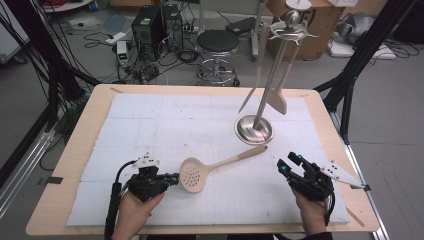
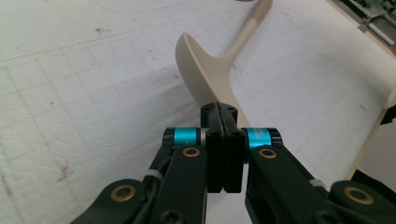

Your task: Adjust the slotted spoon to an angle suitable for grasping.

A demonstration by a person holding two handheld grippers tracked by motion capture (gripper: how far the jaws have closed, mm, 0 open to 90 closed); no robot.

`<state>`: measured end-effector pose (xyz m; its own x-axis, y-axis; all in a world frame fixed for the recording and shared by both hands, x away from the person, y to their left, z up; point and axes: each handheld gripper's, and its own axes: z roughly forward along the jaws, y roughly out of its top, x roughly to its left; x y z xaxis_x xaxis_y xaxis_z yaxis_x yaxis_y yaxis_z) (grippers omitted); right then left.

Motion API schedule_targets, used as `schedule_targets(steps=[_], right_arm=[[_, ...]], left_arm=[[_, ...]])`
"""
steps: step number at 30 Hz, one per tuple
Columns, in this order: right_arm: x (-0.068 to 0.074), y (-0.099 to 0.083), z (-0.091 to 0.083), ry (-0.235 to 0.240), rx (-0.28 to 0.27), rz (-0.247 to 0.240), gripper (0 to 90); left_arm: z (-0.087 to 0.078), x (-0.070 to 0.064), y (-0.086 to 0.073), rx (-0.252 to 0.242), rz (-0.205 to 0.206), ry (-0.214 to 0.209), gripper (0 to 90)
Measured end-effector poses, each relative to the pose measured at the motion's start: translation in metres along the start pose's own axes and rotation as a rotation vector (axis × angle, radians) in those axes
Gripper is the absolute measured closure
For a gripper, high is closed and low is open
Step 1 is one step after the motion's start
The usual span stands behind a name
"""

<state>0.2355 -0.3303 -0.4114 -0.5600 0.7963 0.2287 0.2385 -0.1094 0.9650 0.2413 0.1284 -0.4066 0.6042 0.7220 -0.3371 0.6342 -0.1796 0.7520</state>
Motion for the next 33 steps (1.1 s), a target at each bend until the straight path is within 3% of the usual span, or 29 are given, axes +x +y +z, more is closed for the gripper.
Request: schedule_targets(steps=[3,4,6,13,15,24,29,33], right_arm=[[0.000,-0.001,0.002,-0.004,0.013,0.000,42.7],[0.000,-0.002,0.003,-0.006,0.015,0.001,42.8],[0.001,-0.002,0.004,-0.009,0.016,0.006,42.7],[0.001,0.001,0.006,-0.018,0.025,0.006,42.8],[0.000,0.001,0.007,-0.021,0.028,0.003,42.8],[0.003,0.002,0.007,-0.023,0.031,0.001,43.0],[0.002,0.002,0.006,-0.022,0.033,-0.002,43.0],[0.000,0.001,0.004,-0.024,0.033,0.003,43.1]], left_arm=[[-0.003,-0.002,0.001,-0.027,-0.015,-0.050,89.7],[-0.003,-0.003,0.001,-0.038,-0.005,-0.037,89.7],[-0.006,-0.005,0.003,-0.052,0.036,0.032,89.7],[-0.013,0.008,-0.004,-0.100,0.050,0.093,89.6],[-0.011,0.022,-0.007,-0.124,0.044,0.098,89.7],[0.013,0.053,0.009,-0.112,0.020,0.109,89.7],[0.030,0.057,0.016,-0.100,0.034,0.080,89.7],[0.037,0.055,0.019,-0.081,0.040,0.082,89.7]])
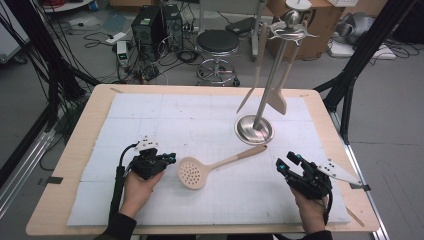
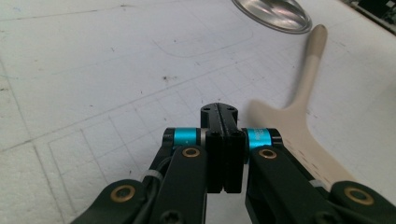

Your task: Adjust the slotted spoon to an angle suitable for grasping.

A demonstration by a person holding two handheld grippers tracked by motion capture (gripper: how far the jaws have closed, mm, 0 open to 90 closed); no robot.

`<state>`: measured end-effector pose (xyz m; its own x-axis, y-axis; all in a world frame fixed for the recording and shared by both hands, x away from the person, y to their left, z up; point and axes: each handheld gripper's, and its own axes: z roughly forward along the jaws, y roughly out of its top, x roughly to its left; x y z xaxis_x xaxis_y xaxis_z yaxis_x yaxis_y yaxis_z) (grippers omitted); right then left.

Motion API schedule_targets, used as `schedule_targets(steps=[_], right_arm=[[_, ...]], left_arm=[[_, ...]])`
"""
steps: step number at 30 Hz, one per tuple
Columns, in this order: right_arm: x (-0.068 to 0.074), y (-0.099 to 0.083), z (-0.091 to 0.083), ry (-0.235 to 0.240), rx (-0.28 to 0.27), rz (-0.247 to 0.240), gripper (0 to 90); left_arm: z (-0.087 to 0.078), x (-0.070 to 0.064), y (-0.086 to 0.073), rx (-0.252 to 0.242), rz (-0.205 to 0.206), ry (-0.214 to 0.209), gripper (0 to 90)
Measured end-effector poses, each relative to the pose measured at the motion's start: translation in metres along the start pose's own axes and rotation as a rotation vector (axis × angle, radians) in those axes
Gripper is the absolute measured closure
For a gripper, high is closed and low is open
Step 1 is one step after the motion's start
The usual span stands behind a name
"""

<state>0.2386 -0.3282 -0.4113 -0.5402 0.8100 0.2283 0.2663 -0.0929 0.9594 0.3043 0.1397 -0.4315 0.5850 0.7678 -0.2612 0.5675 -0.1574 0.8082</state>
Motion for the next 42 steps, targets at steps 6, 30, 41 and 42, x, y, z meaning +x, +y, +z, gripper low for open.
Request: schedule_targets(steps=[6,30,41,42], right_arm=[[-0.004,-0.001,-0.004,-0.008,-0.010,0.000,43.1],[0.004,-0.002,0.010,-0.001,0.043,0.004,43.0],[-0.005,-0.003,0.022,-0.045,0.093,0.033,44.3],[-0.007,-0.004,0.023,-0.053,0.100,0.038,44.6]], left_arm=[[-0.001,-0.004,0.001,0.000,0.016,-0.033,89.7],[-0.011,-0.015,0.000,0.026,0.032,-0.044,89.6],[-0.040,-0.004,-0.021,-0.083,0.016,-0.041,85.6],[-0.044,-0.004,-0.023,-0.096,0.024,-0.036,83.0]])
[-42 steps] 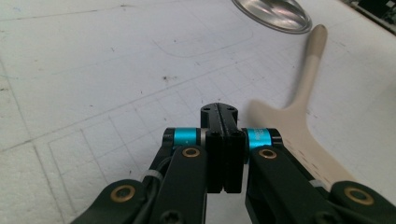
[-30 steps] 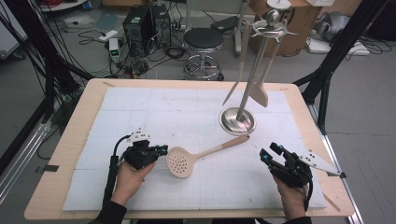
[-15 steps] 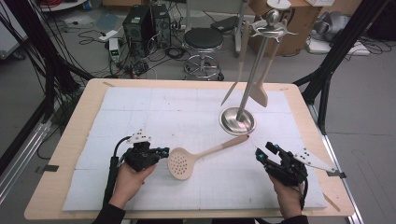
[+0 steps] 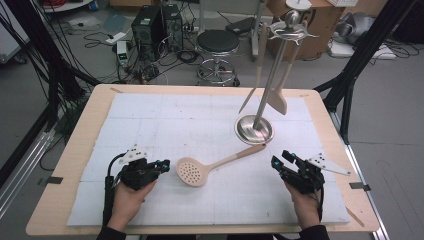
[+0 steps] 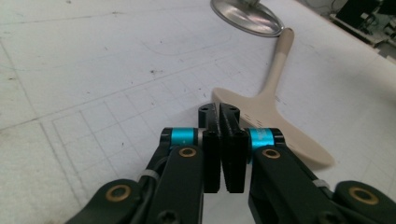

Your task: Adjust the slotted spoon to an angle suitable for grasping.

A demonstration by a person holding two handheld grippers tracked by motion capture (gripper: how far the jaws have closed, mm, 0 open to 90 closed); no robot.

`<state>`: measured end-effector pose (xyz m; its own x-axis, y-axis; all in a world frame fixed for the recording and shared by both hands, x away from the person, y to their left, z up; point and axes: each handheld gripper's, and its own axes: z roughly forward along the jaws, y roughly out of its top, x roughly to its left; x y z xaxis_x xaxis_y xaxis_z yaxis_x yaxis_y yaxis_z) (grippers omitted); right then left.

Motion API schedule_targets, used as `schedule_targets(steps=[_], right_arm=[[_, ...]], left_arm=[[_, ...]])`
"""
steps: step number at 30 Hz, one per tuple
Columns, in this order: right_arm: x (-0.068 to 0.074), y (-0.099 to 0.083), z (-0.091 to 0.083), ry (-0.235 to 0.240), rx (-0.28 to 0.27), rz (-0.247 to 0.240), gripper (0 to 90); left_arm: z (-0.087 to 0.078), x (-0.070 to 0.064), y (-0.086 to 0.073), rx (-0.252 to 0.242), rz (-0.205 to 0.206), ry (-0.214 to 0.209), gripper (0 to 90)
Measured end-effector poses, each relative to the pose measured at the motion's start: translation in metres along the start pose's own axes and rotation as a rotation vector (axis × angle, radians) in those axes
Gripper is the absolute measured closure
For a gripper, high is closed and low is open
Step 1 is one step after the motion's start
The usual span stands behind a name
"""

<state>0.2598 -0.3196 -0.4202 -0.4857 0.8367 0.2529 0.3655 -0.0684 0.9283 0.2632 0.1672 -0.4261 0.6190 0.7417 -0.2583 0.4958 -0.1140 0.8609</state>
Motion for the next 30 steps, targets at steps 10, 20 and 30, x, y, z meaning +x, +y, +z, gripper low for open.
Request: schedule_targets(steps=[10,20,30], right_arm=[[-0.014,-0.006,0.030,-0.026,0.141,0.108,50.2],[-0.026,-0.005,0.055,-0.061,0.238,0.133,84.5],[-0.050,0.008,0.083,-0.147,0.281,0.166,89.4]], left_arm=[[-0.035,0.010,-0.011,-0.086,-0.017,0.054,40.8],[-0.044,0.015,-0.017,-0.110,-0.003,0.106,31.5],[-0.043,0.017,-0.020,-0.117,-0.015,0.111,32.0]])
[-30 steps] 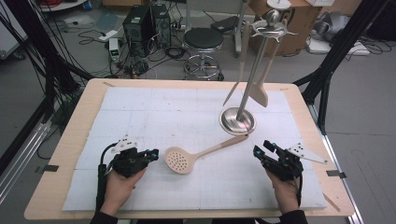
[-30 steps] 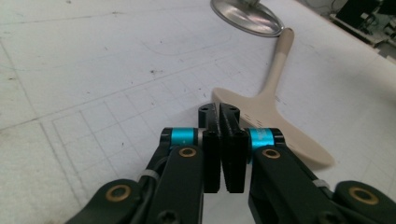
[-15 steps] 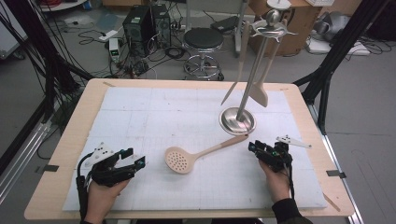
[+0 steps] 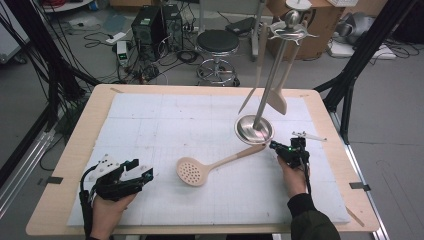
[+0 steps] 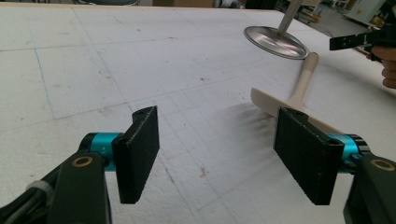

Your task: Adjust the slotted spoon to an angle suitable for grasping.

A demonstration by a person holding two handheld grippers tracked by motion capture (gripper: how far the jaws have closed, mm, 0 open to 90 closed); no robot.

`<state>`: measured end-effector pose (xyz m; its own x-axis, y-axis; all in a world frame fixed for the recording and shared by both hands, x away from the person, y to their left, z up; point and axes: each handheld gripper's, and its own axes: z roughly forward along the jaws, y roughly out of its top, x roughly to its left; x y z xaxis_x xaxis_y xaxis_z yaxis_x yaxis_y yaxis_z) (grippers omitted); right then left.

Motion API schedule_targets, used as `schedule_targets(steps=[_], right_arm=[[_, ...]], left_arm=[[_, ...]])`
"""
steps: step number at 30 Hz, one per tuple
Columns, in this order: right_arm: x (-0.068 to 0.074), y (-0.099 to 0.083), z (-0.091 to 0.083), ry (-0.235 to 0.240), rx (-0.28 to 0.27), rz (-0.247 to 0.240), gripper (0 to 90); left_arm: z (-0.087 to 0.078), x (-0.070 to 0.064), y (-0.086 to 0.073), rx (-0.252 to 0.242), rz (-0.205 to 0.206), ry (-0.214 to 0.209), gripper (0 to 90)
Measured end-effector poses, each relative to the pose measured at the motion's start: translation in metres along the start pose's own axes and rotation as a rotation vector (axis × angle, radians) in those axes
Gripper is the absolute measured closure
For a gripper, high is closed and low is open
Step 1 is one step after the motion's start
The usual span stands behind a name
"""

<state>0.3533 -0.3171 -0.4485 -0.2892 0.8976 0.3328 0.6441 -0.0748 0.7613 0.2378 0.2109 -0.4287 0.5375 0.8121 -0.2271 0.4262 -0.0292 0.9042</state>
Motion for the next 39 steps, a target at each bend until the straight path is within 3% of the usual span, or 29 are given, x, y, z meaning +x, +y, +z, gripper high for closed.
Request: schedule_targets(steps=[4,10,16,20,22,26,35,39], right_arm=[[-0.003,0.001,0.011,-0.036,0.035,0.005,89.6],[0.002,0.005,0.021,-0.049,0.065,-0.027,89.8],[-0.001,0.007,0.025,-0.053,0.085,-0.018,89.8],[0.000,0.008,0.026,-0.019,0.107,-0.036,89.9],[0.008,0.007,0.029,-0.002,0.121,-0.089,89.9],[0.026,0.005,0.036,0.026,0.134,-0.132,89.9],[0.056,0.007,0.057,0.084,0.157,-0.099,89.8],[0.070,0.003,0.061,0.078,0.168,-0.105,89.9]], left_arm=[[-0.001,0.001,-0.001,-0.001,-0.001,0.000,32.1],[-0.002,0.002,-0.002,-0.003,-0.004,0.000,32.1],[-0.001,0.002,-0.004,0.003,-0.010,0.003,32.3],[-0.001,0.003,-0.005,0.004,-0.010,0.007,32.3],[-0.001,0.004,-0.005,0.002,-0.011,0.013,32.3],[-0.005,0.004,-0.004,-0.007,-0.014,0.016,32.3],[-0.015,0.007,-0.008,-0.019,-0.031,0.046,32.4],[-0.022,0.011,-0.015,-0.019,-0.046,0.064,32.4]])
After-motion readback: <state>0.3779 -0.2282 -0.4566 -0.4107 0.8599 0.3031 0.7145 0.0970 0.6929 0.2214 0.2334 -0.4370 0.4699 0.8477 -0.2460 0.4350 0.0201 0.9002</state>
